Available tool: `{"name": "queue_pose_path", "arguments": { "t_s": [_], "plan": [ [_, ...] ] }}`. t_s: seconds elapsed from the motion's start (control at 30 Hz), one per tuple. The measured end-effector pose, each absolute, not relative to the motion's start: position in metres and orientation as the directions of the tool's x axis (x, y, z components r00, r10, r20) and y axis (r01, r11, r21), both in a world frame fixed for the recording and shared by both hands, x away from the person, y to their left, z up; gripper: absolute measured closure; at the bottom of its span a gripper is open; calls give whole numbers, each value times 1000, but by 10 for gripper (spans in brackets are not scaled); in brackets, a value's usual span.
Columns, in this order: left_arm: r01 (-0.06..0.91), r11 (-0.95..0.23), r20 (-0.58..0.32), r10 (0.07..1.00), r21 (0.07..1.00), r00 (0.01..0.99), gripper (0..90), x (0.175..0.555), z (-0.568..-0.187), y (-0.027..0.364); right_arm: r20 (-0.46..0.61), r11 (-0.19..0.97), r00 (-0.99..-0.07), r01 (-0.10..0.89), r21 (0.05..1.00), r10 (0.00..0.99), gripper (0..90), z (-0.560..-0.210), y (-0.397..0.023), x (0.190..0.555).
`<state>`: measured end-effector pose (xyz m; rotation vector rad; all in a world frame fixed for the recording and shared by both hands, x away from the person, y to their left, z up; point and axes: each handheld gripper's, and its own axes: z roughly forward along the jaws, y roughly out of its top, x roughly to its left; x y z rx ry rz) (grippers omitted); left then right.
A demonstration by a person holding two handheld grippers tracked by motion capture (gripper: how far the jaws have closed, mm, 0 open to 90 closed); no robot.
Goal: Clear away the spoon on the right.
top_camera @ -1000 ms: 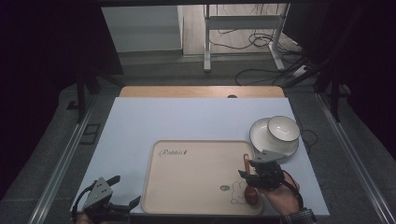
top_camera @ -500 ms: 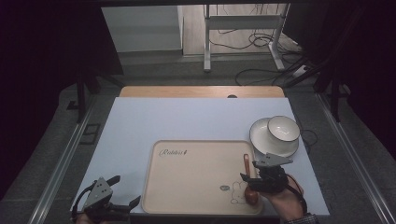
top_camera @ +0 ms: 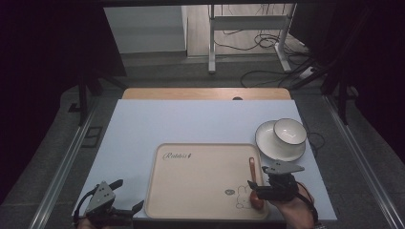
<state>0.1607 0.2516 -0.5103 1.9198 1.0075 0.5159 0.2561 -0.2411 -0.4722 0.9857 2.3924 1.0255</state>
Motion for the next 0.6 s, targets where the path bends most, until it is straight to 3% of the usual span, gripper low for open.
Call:
{"name": "queue_pose_path", "arguments": {
  "t_s": [0.6],
  "plan": [
    [444,-284,-34,811,850,584,0,161,-510,252,-63,485,-687,441,755,724,116,-470,-251,242]
  ]
}}
